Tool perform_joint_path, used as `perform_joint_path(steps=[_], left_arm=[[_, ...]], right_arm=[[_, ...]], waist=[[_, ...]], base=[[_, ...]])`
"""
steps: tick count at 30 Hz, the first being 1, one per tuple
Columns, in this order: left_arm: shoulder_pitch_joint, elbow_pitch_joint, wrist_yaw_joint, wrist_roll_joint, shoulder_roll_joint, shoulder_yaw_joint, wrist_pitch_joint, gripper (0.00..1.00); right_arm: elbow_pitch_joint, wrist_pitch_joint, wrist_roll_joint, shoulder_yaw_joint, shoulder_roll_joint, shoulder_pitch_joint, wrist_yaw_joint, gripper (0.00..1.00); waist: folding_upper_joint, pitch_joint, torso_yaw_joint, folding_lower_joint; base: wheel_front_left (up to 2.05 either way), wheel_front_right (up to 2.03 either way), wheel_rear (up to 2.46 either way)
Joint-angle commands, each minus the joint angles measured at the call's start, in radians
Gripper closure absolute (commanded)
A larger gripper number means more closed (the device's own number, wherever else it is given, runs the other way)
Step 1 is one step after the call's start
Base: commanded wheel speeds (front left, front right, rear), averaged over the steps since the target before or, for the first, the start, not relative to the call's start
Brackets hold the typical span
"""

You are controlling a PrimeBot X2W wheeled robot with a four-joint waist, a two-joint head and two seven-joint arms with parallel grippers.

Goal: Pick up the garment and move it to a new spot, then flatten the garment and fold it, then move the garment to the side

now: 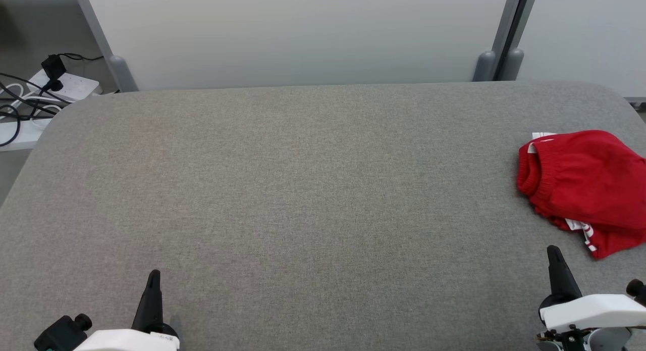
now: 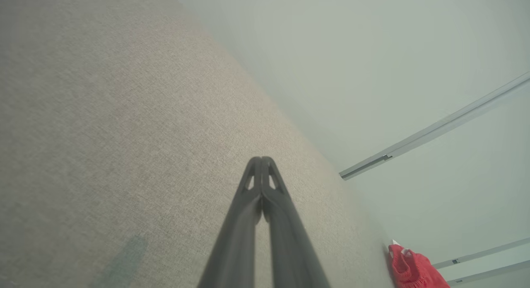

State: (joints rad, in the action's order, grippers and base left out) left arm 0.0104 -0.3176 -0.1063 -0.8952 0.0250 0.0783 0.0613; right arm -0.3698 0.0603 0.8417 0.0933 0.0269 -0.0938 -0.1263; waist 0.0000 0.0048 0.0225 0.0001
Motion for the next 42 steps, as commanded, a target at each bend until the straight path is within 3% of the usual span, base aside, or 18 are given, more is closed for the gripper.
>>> perform_joint_path(steps=[1,42], left_arm=[[-0.063,0.033,-0.012,-0.044,0.019,0.019,-0.008,1.0],[-0.103,0.061,-0.021,-0.528,0.023,0.031,-0.129,1.0]], right_arm=[[0.036,-0.011,0.046,-0.004,0.015,-0.022,-0.003,1.0],[0.1,-0.129,0.567,0.014,0.021,-0.016,-0.004,1.0]], waist=[[0.0,0.0,-0.001,-0.0001],[0.0,-0.001,-0.016,-0.0001]], base=[[0.0,0.0,0.0],[0.0,0.0,0.0]])
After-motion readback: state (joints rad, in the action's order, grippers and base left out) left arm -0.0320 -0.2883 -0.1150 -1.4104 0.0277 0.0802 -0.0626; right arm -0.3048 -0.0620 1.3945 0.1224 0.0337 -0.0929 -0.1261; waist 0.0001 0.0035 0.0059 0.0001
